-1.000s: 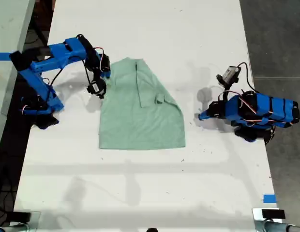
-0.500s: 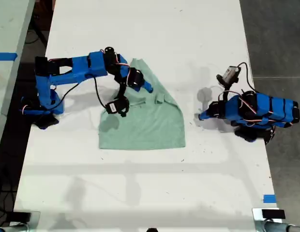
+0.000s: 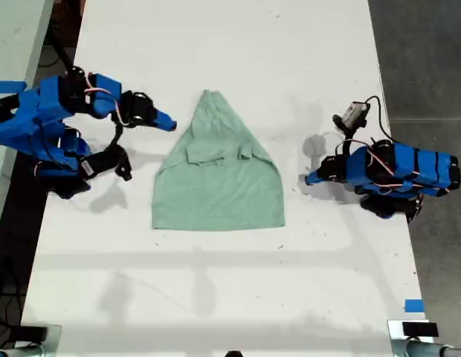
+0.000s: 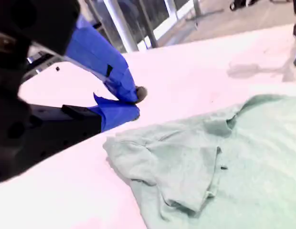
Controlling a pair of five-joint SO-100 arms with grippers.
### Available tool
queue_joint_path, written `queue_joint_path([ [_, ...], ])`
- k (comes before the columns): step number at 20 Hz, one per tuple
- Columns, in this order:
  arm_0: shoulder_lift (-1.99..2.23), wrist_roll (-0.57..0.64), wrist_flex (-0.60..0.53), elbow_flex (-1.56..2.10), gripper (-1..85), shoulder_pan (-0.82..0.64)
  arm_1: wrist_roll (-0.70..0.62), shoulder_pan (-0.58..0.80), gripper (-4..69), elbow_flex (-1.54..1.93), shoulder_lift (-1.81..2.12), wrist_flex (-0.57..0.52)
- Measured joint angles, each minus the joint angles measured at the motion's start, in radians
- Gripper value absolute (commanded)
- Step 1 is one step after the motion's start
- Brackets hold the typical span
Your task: Fold t shirt
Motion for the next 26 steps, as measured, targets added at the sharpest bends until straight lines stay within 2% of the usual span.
queue_joint_path([
  [2, 0.345, -0.095, -0.081, 0.365, -0.2, 0.057, 0.000, 0.000, -1.5, 0.000, 0.000, 0.000],
  [4, 0.612, -0.118, -0.156, 0.689, -0.2, 0.069, 0.000, 0.000, -1.5, 0.000, 0.000, 0.000],
  [6, 0.821, -0.118, -0.138, 0.931, -0.2, 0.052, 0.000, 0.000, -1.5, 0.000, 0.000, 0.000],
  [7, 0.928, -0.118, -0.094, 0.980, -0.2, 0.040, 0.000, 0.000, -1.5, 0.000, 0.000, 0.000],
  [26, 1.029, -0.121, -0.072, 1.019, -0.2, 0.014, 0.000, 0.000, -1.5, 0.000, 0.000, 0.000],
])
